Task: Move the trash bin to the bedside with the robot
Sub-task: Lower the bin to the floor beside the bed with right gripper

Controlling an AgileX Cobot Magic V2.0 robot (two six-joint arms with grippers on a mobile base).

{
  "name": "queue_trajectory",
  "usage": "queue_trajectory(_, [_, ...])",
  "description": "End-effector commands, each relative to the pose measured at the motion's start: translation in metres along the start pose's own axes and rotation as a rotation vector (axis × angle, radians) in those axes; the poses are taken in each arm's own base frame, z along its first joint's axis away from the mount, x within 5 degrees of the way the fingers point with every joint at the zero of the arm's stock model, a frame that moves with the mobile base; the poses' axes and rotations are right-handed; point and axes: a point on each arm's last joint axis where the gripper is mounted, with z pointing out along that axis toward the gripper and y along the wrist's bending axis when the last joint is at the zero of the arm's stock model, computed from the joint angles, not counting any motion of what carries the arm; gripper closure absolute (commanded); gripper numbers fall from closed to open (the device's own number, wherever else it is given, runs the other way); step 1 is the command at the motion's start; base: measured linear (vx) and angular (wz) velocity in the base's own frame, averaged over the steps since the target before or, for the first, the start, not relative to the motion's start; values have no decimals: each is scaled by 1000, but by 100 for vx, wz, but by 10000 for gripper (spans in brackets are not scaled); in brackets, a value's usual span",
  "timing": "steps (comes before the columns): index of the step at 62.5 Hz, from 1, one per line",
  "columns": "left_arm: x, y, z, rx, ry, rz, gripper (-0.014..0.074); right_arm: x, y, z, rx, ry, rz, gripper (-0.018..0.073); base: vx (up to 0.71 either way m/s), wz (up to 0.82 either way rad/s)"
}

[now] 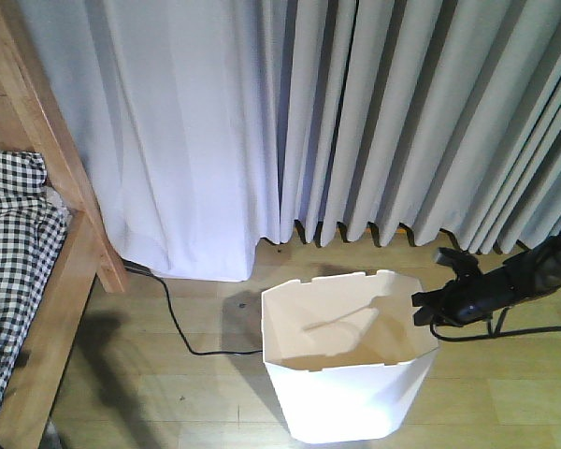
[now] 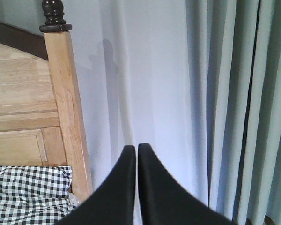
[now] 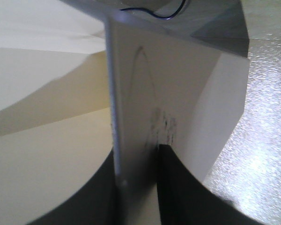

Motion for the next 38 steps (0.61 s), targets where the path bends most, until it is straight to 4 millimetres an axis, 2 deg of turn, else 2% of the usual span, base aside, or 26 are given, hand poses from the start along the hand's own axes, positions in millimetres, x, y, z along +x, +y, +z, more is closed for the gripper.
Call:
queue_trajectory(1, [-3, 0, 0, 4, -70, -24, 603, -29, 18, -12, -212, -35, 28, 556, 0, 0])
queue_trajectory(12, [-3, 0, 0, 4, -70, -24, 603, -39, -4, 23, -227, -49, 45, 550, 0, 0])
queue_trajectory(26, [-3, 0, 0, 4, -70, -24, 603, -38, -26, 67, -262, -60, 58, 546, 0, 0])
queue_trajectory(38, [-3, 0, 0, 4, -70, -24, 603, -33, -35, 91, -303, -36, 76, 543, 0, 0])
